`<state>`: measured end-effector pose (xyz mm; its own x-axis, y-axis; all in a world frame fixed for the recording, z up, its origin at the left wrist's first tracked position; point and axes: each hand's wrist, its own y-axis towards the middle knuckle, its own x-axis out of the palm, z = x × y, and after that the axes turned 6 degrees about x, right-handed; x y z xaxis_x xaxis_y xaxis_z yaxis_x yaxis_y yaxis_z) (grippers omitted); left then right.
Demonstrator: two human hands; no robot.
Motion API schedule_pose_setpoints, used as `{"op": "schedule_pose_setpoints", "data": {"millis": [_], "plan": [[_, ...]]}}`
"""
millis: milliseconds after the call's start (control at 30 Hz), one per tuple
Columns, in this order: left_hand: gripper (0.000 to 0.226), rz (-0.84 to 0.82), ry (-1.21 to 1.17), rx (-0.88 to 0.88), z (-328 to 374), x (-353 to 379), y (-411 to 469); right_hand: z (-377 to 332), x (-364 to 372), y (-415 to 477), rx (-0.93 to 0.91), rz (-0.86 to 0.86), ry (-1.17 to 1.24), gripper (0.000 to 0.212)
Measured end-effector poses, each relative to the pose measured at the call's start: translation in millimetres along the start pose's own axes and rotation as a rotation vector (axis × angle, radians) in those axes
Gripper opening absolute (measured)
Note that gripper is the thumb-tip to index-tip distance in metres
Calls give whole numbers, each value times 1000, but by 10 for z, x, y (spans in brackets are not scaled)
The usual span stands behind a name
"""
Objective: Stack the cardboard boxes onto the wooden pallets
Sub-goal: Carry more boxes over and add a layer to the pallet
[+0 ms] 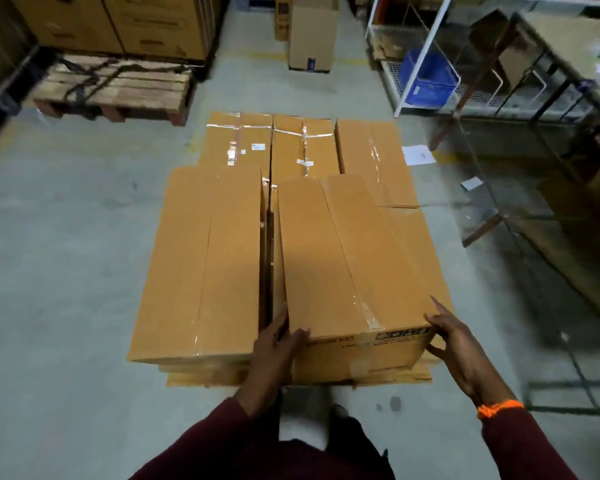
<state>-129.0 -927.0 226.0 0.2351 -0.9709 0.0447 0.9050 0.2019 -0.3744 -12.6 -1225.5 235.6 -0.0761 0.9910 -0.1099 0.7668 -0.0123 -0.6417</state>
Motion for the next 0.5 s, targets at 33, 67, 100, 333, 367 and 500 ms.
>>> {"op": "schedule_pose_setpoints", "data": {"millis": [33,67,100,333,367,500], "plan": [[45,32,-6,-15,-49,70,6,11,-54,89,19,-33,-8,45],[49,65,-10,-33,-84,126,14,43,-100,165,47,-65,-17,45],[57,100,-9,-56,-111,164,30,91,-130,224,77,-91,-18,44],[87,187,141,-191,-264,129,252,466,-162,417,105,-190,-32,55],[85,173,157,-213,-268,151,236,491,-167,444,111,-186,-20,57],[70,102,189,-237,-353,195,152,590,-163,581,135,-183,3,58]]}}
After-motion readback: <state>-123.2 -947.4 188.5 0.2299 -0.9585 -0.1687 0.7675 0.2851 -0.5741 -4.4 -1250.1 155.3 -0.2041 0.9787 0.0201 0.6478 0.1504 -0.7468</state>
